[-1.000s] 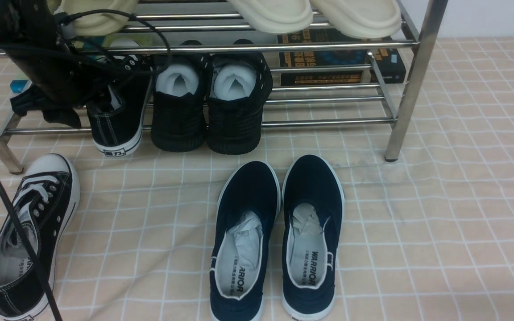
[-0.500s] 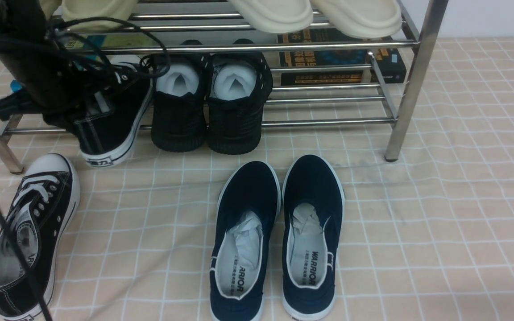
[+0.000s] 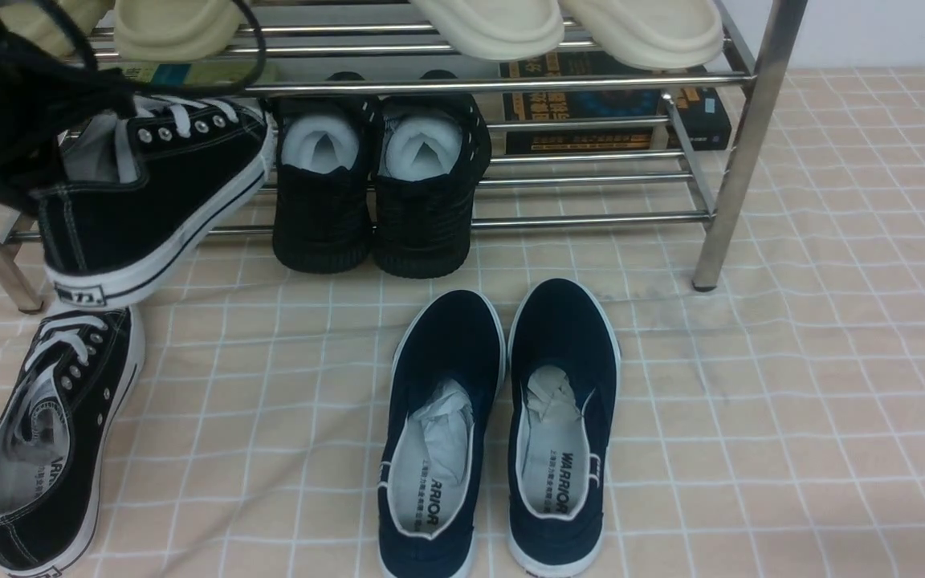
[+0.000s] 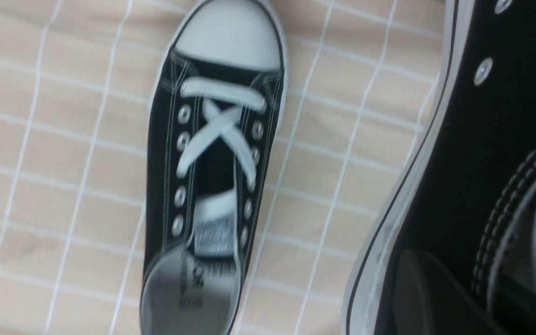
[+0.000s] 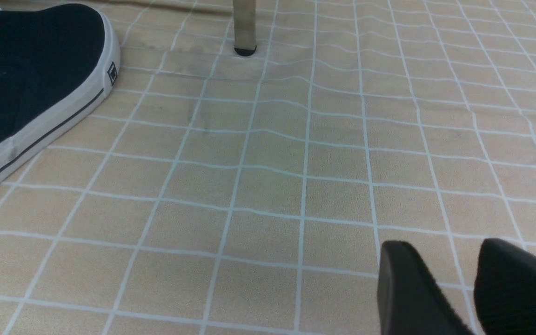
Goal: Take the shoes off the shelf from the light coffee tablecloth by hand.
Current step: 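Set the held shoe down on the floor in front of the rack with the left gripper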
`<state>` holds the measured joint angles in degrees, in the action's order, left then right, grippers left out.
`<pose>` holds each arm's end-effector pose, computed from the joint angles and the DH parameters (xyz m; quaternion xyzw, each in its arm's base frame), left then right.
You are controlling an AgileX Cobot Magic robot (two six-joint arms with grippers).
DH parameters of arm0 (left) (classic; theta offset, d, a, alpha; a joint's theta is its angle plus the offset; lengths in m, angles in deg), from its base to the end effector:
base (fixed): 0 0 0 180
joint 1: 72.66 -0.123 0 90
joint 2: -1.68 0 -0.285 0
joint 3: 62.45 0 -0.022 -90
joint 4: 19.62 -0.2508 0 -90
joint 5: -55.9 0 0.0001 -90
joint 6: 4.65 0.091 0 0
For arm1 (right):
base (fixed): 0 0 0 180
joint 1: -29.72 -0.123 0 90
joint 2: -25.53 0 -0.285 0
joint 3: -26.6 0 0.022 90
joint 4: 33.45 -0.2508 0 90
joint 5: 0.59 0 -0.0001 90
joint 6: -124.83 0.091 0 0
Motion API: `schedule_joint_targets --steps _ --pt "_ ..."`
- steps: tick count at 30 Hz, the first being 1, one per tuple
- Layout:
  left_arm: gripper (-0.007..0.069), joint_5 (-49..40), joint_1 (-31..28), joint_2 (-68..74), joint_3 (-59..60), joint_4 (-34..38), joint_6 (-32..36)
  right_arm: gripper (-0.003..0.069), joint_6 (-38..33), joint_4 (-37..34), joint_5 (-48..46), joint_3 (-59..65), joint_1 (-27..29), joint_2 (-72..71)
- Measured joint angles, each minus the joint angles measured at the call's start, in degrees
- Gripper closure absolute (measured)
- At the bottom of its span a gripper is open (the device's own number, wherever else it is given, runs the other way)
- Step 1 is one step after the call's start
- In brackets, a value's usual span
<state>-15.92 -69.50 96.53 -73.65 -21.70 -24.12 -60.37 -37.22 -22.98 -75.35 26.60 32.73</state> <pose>0.3083 -0.0139 0.3738 -0.1367 0.9674 -0.0240 0.2118 0.0518 0.0051 0.1738 -0.0414 0.8058 0.0174 0.5904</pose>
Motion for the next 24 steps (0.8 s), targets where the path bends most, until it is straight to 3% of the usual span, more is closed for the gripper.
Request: schedule_joint_targets --steps 6,11,18,24 --pt "0.0606 0.1 0.1 -9.7 12.2 0.0 -2.5 0.0419 0.0 0.0 0.0 0.0 0.0 0.0" --pt "0.0606 2.7 0.1 -15.9 24.6 0.0 -8.3 0.0419 0.0 0.0 0.0 0.0 0.0 0.0" --pt "0.0606 15.2 0.1 -19.3 36.1 0.0 -18.4 0.0419 0.0 0.0 0.0 0.0 0.0 0.0" --pt "0.0606 20.5 0.1 -19.3 40.8 0.0 -20.8 0.0419 0.0 0.0 0.0 0.0 0.0 0.0"
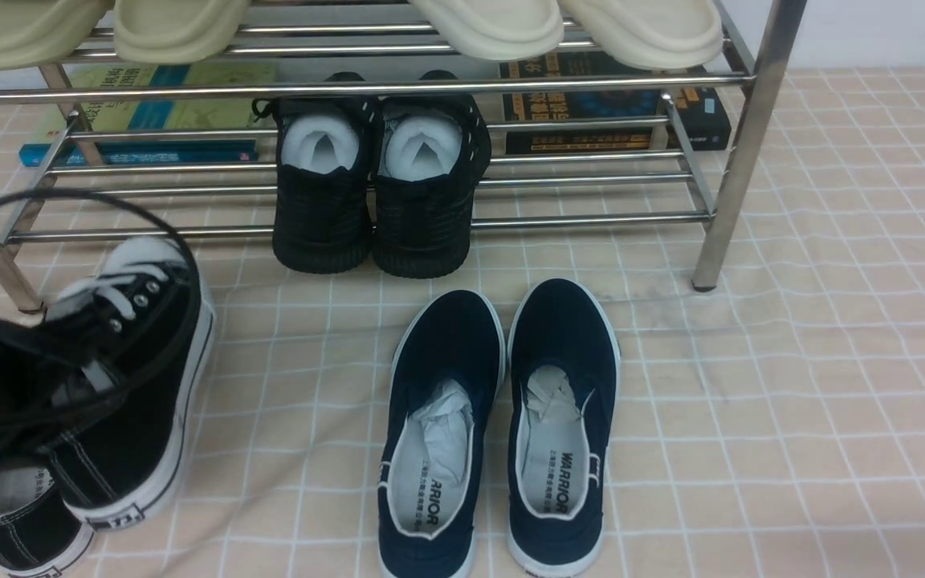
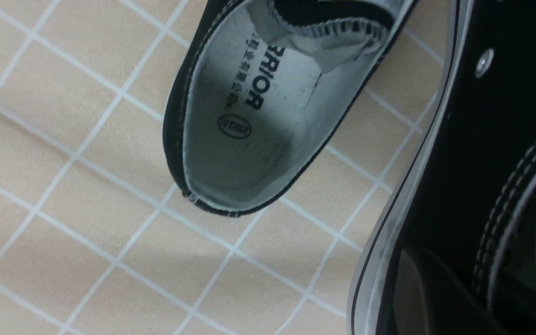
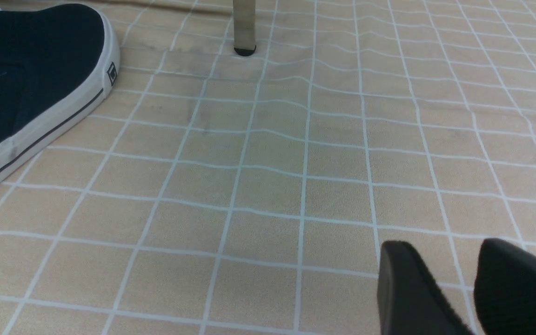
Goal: Take the shoes off the shelf from the light coffee tablecloth by hand.
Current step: 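Set the held shoe down on the floor in front of the rack with the left gripper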
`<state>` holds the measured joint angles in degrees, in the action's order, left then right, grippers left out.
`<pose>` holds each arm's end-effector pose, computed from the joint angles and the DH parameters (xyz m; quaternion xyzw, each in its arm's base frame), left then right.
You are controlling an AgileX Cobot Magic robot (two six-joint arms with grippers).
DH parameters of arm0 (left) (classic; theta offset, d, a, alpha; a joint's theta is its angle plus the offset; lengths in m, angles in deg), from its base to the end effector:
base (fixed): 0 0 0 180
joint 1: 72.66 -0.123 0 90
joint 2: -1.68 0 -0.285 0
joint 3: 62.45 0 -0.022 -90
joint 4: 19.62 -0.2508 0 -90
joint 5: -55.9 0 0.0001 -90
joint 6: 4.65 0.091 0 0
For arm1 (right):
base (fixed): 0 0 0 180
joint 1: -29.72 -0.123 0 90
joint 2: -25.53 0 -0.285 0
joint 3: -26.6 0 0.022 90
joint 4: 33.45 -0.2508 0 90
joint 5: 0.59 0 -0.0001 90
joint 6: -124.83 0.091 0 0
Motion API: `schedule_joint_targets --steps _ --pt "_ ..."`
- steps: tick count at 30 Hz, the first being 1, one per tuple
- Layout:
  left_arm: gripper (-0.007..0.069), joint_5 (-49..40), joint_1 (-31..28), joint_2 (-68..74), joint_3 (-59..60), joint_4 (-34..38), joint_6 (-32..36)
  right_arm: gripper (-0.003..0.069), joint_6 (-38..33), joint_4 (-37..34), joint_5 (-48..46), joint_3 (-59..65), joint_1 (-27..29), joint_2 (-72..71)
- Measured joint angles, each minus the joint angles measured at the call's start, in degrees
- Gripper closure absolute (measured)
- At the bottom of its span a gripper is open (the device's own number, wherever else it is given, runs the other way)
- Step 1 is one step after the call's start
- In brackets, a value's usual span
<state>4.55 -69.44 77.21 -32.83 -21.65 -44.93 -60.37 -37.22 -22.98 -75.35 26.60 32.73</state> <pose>0.2126 -0.0094 0.2712 -0.3035 0.9307 -0.0608 0.1950 0.0518 0.0051 0.1738 -0.0414 0.8058 0.0174 0.5904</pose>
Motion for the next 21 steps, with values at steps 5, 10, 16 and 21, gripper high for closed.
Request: schedule_joint_targets --steps 5,10,16,21 --pt "0.0605 1.3 0.0 0.0 1.0 -0.4 -0.2 0.0419 0.0 0.0 0.0 0.0 0.0 0.0" --pt "0.0604 3.5 0.0 2.0 1.0 -0.5 0.3 0.0419 0.0 0.0 0.0 0.0 0.0 0.0" --pt "0.0604 5.9 0.0 6.5 1.0 -0.8 1.7 0.0419 0.0 0.0 0.0 0.0 0.0 0.0" --pt "0.0603 6.6 0.0 8.3 1.0 -0.8 2.2 0.0419 0.0 0.0 0.0 0.0 0.0 0.0"
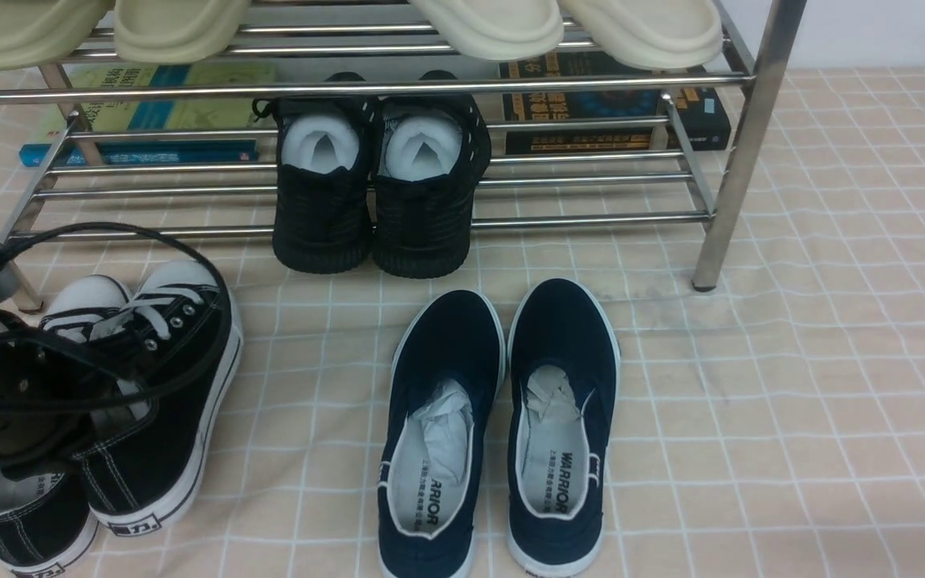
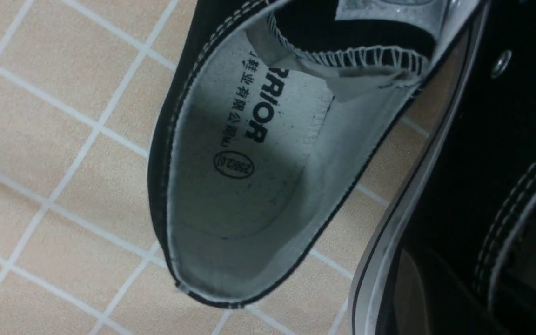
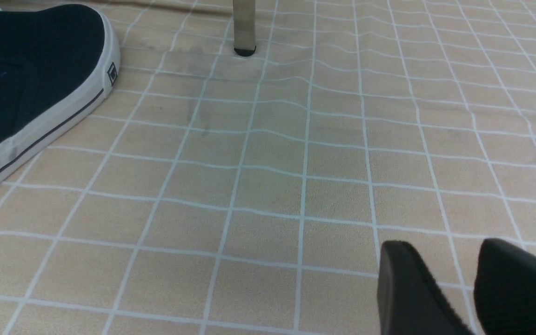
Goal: Take the shoes off the shelf from the light coffee tablecloth by hand.
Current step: 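Set the held shoe down on the floor in front of the rack with the left gripper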
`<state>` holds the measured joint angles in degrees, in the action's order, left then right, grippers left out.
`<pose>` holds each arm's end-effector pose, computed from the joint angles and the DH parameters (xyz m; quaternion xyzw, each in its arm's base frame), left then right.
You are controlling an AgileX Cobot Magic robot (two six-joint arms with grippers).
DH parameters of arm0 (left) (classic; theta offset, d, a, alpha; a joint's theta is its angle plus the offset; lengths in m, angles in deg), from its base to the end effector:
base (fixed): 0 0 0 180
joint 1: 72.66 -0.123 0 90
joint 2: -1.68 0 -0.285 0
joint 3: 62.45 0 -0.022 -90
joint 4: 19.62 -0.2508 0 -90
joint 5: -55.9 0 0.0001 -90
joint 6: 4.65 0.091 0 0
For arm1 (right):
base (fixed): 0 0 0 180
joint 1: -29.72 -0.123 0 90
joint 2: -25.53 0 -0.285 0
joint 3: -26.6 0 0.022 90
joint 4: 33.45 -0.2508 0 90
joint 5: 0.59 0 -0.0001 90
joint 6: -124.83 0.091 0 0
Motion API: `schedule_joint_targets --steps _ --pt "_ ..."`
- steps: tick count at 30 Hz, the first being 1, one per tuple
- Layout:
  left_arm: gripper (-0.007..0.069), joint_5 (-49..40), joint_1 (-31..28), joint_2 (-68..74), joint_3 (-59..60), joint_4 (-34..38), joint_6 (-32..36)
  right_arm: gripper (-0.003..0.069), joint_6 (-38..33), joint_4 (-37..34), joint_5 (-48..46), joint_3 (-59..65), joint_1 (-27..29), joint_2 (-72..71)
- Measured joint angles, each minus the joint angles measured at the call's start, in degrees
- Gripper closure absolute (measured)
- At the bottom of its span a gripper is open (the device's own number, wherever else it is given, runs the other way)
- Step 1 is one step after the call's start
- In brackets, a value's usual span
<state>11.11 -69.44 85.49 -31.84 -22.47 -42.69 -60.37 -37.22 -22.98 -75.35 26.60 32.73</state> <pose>0.2388 -0.0102 0.2376 -0.2807 0.9425 -0.0444 0.1760 0.0518 0.0051 0.1738 -0.0414 0.8058 0.0174 0.5904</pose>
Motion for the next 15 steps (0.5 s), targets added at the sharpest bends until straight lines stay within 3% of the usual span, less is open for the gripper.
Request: schedule_joint_targets --steps 11,15 --pt "0.0550 0.4 0.0 1.0 0.0 0.5 2.0 0.0419 0.0 0.0 0.0 0.0 0.0 0.0" --pt "0.0428 0.0 0.0 1.0 -0.7 2.8 5.4 0.0419 0.0 0.0 0.0 0.0 0.0 0.0"
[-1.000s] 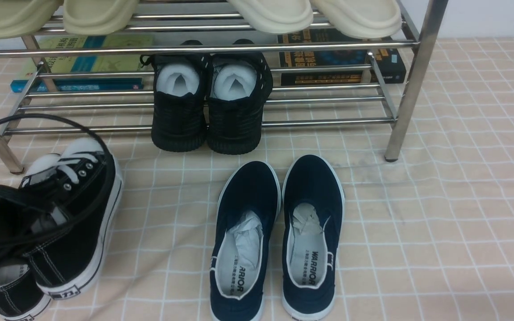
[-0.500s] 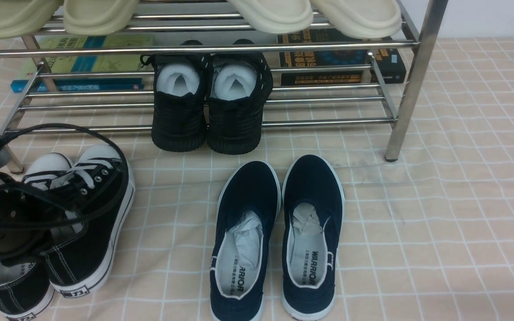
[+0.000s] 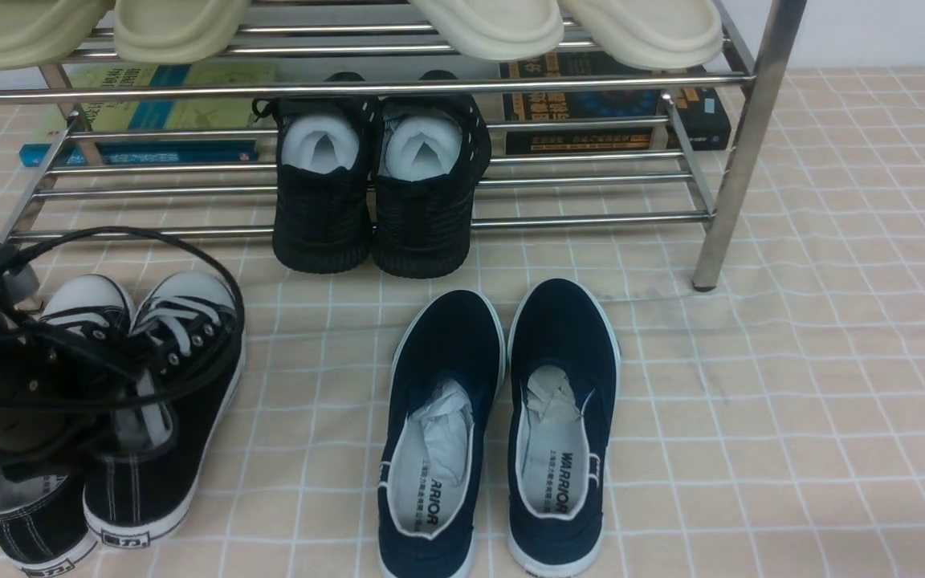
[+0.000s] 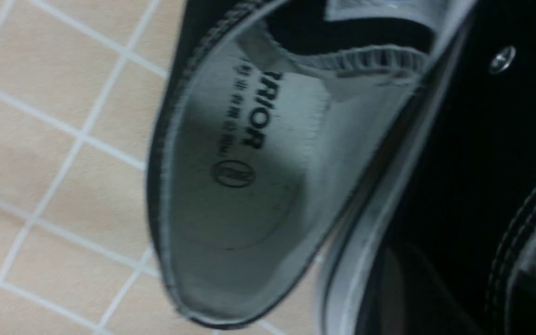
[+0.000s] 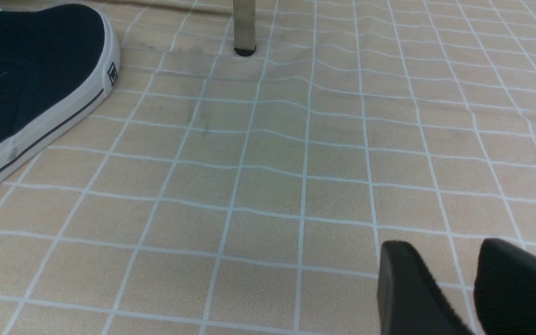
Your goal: Take the shoes off the shelf from the light coffee tablecloth by hand.
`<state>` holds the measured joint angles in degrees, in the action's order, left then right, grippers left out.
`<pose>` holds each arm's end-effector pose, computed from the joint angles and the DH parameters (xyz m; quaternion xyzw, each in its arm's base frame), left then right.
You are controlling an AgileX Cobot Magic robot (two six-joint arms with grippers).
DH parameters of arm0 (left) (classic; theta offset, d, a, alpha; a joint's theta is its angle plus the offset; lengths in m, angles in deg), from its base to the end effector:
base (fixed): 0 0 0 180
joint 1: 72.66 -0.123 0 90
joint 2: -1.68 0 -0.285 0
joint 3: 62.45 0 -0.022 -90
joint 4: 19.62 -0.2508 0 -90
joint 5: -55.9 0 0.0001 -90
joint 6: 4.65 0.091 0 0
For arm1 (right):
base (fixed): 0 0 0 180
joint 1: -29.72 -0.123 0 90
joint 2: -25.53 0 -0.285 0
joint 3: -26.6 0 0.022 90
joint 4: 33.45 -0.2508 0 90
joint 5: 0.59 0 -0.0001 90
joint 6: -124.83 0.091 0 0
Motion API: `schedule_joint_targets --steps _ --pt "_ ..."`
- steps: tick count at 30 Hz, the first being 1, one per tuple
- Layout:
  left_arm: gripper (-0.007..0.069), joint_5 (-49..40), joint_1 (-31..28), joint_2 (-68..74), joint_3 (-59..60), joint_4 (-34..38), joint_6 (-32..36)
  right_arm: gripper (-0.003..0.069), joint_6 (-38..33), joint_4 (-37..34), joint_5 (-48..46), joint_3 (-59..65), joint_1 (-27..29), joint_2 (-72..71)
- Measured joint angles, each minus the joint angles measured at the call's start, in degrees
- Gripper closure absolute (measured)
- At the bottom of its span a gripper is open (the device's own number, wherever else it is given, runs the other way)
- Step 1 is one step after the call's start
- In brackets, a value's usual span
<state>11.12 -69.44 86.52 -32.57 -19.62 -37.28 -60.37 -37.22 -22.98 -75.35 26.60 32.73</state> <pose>0.2428 -0.0137 0.2367 -0.2498 0.9518 -0.0548 0.1693 0.0518 0.0051 0.1738 -0.0414 0.8058 0.0174 0.5904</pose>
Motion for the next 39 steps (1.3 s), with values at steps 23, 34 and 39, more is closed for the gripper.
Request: schedule_joint_targets --steps 23,34,39 --pt "0.0563 -25.4 0.0 -14.8 -23.7 -7.7 16.2 0.0419 0.0 0.0 0.0 0.0 0.0 0.0" --pt "0.0623 -20.9 0.0 -40.2 -5.2 -1.9 28.8 0.0419 0.0 0.0 0.0 0.0 0.0 0.0" --pt "0.0623 -6.3 0.0 -53.5 8.9 0.9 27.6 0.0419 0.0 0.0 0.0 0.0 0.0 0.0"
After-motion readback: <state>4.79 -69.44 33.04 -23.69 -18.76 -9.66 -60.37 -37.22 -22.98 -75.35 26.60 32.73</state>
